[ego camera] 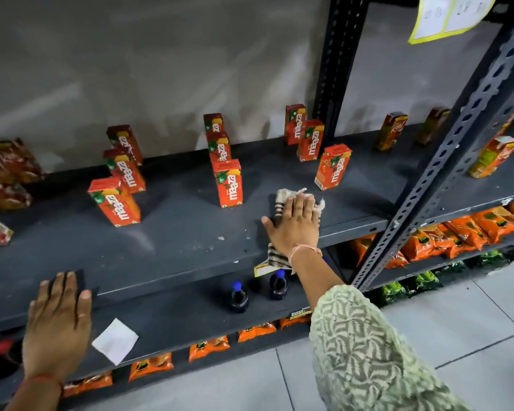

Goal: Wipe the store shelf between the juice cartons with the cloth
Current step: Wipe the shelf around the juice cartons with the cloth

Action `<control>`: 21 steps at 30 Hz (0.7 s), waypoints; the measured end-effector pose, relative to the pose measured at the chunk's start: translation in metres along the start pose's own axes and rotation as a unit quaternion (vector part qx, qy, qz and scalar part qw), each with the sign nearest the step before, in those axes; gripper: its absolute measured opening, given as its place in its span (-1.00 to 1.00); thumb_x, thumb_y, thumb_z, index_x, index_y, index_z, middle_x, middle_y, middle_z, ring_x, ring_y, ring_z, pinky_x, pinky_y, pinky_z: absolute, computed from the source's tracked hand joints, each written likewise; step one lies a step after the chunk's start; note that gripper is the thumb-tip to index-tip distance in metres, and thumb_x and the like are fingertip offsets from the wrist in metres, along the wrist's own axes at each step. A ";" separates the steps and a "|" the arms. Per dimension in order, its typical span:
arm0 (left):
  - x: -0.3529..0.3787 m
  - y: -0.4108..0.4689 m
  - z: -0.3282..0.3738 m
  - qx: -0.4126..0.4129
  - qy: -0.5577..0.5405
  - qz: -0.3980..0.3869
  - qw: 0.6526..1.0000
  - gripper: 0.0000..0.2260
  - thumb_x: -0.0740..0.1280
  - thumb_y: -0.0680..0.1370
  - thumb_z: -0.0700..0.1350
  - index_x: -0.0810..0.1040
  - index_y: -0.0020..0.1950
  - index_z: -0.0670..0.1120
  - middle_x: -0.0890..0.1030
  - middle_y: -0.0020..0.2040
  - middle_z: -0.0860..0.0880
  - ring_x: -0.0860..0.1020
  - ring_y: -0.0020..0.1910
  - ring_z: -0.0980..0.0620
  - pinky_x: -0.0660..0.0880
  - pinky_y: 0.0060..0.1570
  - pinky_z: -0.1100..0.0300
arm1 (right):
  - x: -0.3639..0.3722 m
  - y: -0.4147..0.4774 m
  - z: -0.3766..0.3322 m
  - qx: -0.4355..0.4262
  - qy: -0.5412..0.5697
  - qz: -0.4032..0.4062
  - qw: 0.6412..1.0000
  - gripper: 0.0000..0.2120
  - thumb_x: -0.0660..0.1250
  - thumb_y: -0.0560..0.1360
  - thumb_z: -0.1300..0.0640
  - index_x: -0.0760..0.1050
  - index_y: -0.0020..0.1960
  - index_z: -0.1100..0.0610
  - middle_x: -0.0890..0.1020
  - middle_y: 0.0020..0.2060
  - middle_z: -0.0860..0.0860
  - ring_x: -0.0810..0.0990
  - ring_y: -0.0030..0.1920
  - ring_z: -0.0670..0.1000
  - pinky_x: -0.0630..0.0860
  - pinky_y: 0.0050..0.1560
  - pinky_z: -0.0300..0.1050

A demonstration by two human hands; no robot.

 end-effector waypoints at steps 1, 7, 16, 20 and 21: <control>-0.007 -0.003 -0.001 0.001 -0.008 0.008 1.000 -0.40 -0.13 0.51 0.07 0.23 0.34 -0.34 0.30 0.37 -0.36 0.21 0.39 -0.32 0.13 0.36 -0.19 | 0.002 -0.003 -0.003 -0.003 0.003 -0.003 1.000 -0.27 -0.02 0.55 -0.22 -0.11 0.51 0.23 -0.08 0.54 0.20 -0.18 0.53 0.19 -0.15 0.53 0.12; -0.011 -0.009 -0.037 -0.026 -0.018 0.003 0.999 -0.42 -0.12 0.51 0.06 0.24 0.34 -0.32 0.30 0.38 -0.35 0.21 0.39 -0.30 0.10 0.38 -0.14 | 0.014 -0.052 -0.060 -0.083 0.013 -0.004 0.996 -0.40 -0.05 0.60 -0.05 -0.12 0.51 0.22 -0.12 0.53 0.19 -0.19 0.53 0.18 -0.22 0.51 0.05; -0.027 -0.012 -0.098 -0.036 -0.030 0.043 0.998 -0.40 -0.14 0.49 0.08 0.20 0.39 -0.27 0.27 0.43 -0.27 0.14 0.45 -0.21 -0.05 0.43 0.04 | 0.042 -0.105 -0.187 -0.218 0.064 -0.046 0.973 -0.50 -0.07 0.63 0.07 -0.02 0.51 0.23 -0.03 0.54 0.16 -0.13 0.54 0.14 -0.20 0.52 -0.03; -0.039 -0.013 -0.130 -0.049 -0.042 0.042 0.997 -0.45 -0.07 0.49 0.02 0.19 0.40 -0.25 0.24 0.44 -0.24 0.12 0.45 -0.18 0.03 0.42 -0.08 | 0.044 -0.108 -0.228 -0.208 0.153 -0.106 0.960 -0.59 0.04 0.60 0.13 0.24 0.42 0.20 0.33 0.43 0.18 0.30 0.44 0.15 0.28 0.39 0.00; -0.043 -0.013 -0.141 -0.047 -0.043 0.041 0.997 -0.46 -0.07 0.50 0.02 0.19 0.40 -0.24 0.24 0.44 -0.24 0.12 0.45 -0.18 0.03 0.42 -0.08 | 0.041 -0.102 -0.225 -0.179 0.150 -0.090 0.968 -0.62 0.06 0.59 0.16 0.30 0.38 0.22 0.43 0.36 0.21 0.41 0.36 0.18 0.35 0.33 0.01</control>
Point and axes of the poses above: each hand's wrist, its own y-axis towards the middle knuckle, its own x-axis out of the palm, z = x × y, the point moved 9 cm from there along y, towards the middle knuckle
